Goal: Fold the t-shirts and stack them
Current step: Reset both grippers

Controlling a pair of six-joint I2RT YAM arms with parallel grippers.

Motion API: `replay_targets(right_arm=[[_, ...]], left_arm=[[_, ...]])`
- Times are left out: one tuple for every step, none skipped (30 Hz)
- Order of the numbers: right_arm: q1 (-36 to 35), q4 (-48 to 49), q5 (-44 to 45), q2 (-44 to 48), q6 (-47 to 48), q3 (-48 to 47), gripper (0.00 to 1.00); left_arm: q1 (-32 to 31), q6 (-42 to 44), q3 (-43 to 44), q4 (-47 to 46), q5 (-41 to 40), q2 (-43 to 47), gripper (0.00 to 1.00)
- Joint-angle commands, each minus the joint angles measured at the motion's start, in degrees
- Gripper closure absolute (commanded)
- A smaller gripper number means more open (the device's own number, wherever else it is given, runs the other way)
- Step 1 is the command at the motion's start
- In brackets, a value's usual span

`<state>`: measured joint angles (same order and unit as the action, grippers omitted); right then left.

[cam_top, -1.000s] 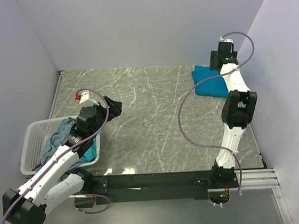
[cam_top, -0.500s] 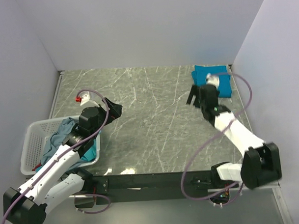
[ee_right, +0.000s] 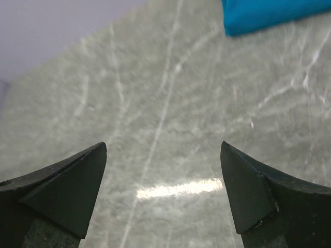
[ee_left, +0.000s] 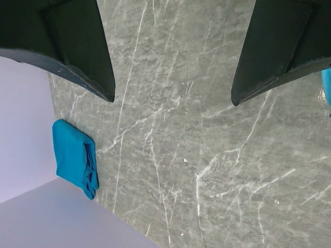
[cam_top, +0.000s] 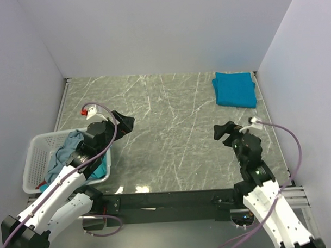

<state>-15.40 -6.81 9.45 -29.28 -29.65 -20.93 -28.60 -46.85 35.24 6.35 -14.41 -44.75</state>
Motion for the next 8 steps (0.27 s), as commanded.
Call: replay_targets(right_arm=[[-0.33, 1.11, 2.39, 6.76, -1.82, 1.33, 0.03], [-0.33, 0.66, 3.28, 9.13, -1.73, 1.59, 0.03], [-0.25, 0.13, 3.73, 10.11, -1.12, 1.59, 0.03], [-0.25, -0.57, 3.82, 10.81, -0.68, 1.42, 0.03], [-0.25, -1.88, 3.91, 11.78, -0.59, 1.24, 0.03], [-0.33, -2.15, 3.73, 12.14, 0.37, 1.24, 0.03], [-0.33, -2.16, 3.47, 12.49, 0.73, 1.24, 0.03], [-0.25, -2.07, 4.51, 13.27, 0.47, 1.33, 0.03]], left_arm=[[-0.05, -0.52, -0.18, -1.6, -0.44, 0.72, 0.01], [-0.14, -0.78, -0.18, -1.78, -0.53, 0.63, 0.01], [-0.14, -0.7, 0.09, -1.69, -0.35, 0.46, 0.01], [-0.14, -0.7, 0.35, -1.52, 0.0, 0.02, 0.0], [-0.05, -0.52, 0.61, -1.52, 0.44, -0.25, 0.01], [-0.05, -0.35, 0.62, -1.52, 0.88, -0.77, 0.01], [-0.05, -0.52, 0.53, -1.52, 1.05, -0.95, 0.01], [-0.14, -0.78, 0.35, -1.6, 1.32, -1.04, 0.0]])
